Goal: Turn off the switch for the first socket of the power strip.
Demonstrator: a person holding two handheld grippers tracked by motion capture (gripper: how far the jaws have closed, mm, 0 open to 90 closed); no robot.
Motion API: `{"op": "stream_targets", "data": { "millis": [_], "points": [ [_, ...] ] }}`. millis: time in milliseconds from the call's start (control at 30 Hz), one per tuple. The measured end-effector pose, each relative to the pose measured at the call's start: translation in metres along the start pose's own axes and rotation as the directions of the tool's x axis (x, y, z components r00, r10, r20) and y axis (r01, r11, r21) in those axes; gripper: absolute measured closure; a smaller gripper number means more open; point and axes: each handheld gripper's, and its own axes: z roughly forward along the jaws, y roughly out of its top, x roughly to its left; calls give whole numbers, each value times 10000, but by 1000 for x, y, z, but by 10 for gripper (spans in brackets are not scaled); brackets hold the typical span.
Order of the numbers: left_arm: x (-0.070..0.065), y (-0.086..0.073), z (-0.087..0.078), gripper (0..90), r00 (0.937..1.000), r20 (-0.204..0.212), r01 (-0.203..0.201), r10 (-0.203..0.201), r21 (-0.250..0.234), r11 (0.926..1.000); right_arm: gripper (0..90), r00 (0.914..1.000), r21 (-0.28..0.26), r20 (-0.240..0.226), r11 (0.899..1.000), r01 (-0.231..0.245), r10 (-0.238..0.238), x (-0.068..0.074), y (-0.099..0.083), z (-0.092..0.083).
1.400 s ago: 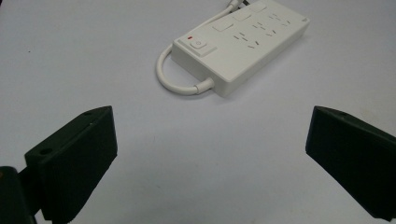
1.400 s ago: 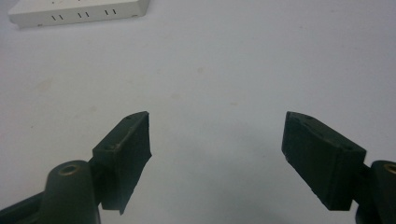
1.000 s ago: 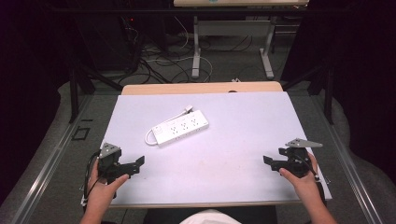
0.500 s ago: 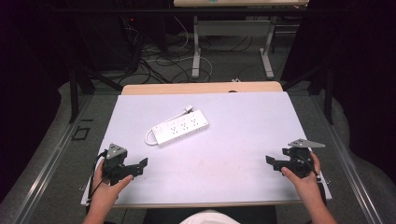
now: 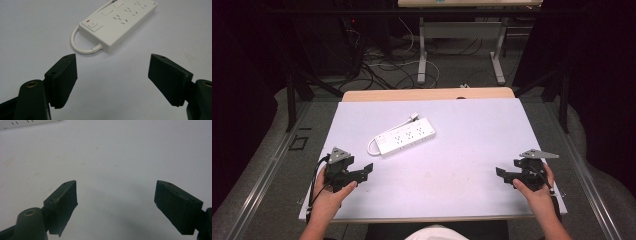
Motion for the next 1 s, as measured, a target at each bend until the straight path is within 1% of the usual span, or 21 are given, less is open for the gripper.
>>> {"op": "stream_targets", "data": {
  "millis": [33,67,100,133,167,200,267,300,333,367,400,467,600,633,667,800,867,933,1000],
  "points": [
    [1,2,1,244,9999,-5,-115,115,-102,9999,179,10000,-6,0,10000,1,-1,0,0,0],
    [1,5,0,245,9999,48,-99,99,-27,9999,179,10000,51,-62,10000,34,-33,0,0,-1],
    [1,10,1,245,9999,54,-134,135,-110,9998,179,10000,53,-49,10000,22,-22,0,0,-1],
    [1,10,1,245,9999,54,-134,135,-110,9998,179,10000,53,-46,10000,13,-12,0,0,0],
    [0,16,1,245,9999,90,-105,107,-214,9997,179,10000,51,-54,10000,8,-8,0,0,0],
    [0,16,1,245,9999,90,-105,107,-214,9997,179,10000,51,-51,10000,3,-3,0,0,0],
    [0,22,1,246,9998,67,-168,170,-188,9997,179,10000,70,-28,10000,15,-15,0,0,0],
    [-1,25,2,248,9999,123,-80,83,-267,9996,179,10000,67,-21,10000,3,-3,0,0,0],
    [-2,31,2,248,9998,89,-160,161,-152,9998,179,10000,61,-32,10000,-14,14,1,0,0],
    [-3,34,2,248,9999,100,-95,96,-116,9999,179,10000,65,-29,10000,-4,4,1,0,1],
    [-3,34,2,249,9999,100,-95,96,-116,9999,179,10000,71,-40,10000,-21,21,1,0,1],
    [-3,40,3,249,9998,32,-180,180,-92,9998,179,10000,77,-46,10000,-53,53,1,0,1],
    [-6,50,5,276,9995,158,-291,291,11,9996,179,10000,86,-58,10000,-42,43,0,0,0],
    [-6,54,5,288,9991,145,-400,399,84,9992,179,10000,-10,1,10000,-68,68,0,-1,2],
    [-7,56,5,296,9990,150,-416,414,121,9991,179,10000,61,-74,10000,-57,57,0,-1,1],
    [-9,66,7,312,9980,233,-584,581,118,9982,179,9999,64,-113,9999,-92,93,0,-1,2],
    [-10,70,9,323,9979,249,-610,606,163,9980,179,9998,69,-142,9999,-102,103,0,-1,2],
    [-12,76,13,342,9984,287,-492,487,174,9986,179,9998,59,-153,9999,-93,94,0,-1,2],
    [-12,77,14,350,9984,261,-512,506,212,9985,179,9999,60,-151,10000,-71,71,0,-1,2]
  ]
}}
